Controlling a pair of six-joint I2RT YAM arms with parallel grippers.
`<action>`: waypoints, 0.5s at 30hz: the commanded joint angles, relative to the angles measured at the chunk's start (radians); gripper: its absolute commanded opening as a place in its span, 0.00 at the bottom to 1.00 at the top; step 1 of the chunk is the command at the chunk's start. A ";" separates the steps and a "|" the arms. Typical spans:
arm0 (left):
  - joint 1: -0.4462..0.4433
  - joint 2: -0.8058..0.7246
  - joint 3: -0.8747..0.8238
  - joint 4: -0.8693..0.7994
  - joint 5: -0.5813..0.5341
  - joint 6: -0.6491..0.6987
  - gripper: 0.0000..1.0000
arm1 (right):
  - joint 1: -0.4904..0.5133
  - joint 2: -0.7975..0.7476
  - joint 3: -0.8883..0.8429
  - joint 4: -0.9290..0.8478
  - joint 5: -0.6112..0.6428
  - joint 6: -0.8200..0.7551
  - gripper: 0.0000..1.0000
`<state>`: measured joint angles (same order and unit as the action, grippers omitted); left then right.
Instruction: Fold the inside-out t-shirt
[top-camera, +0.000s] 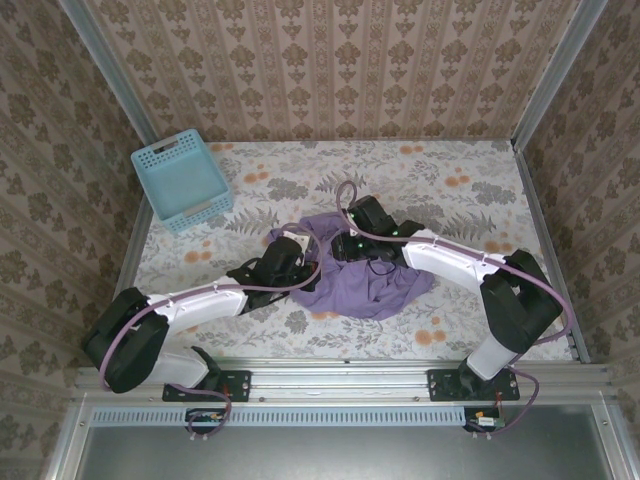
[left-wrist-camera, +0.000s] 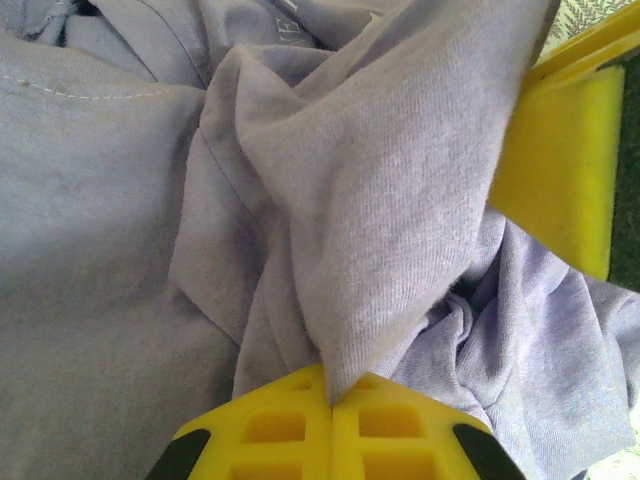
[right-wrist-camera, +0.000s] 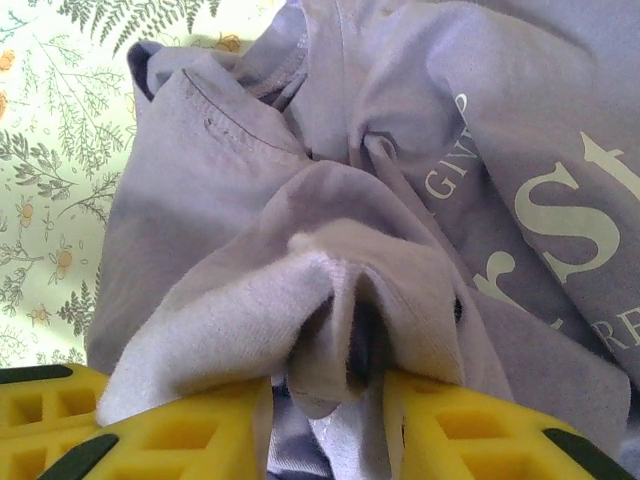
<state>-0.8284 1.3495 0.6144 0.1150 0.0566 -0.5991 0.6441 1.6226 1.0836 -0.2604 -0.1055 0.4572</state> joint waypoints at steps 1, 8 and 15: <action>0.008 -0.007 -0.016 0.014 0.008 -0.013 0.00 | 0.014 -0.014 0.041 -0.013 0.035 -0.002 0.36; 0.008 -0.015 -0.018 0.015 0.008 -0.013 0.00 | 0.023 0.004 0.041 -0.040 0.077 0.007 0.36; 0.008 -0.024 -0.018 0.006 0.007 -0.011 0.00 | 0.023 0.034 0.060 -0.016 0.049 0.002 0.27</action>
<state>-0.8284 1.3472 0.6041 0.1188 0.0566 -0.5995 0.6647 1.6444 1.1046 -0.2691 -0.0589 0.4549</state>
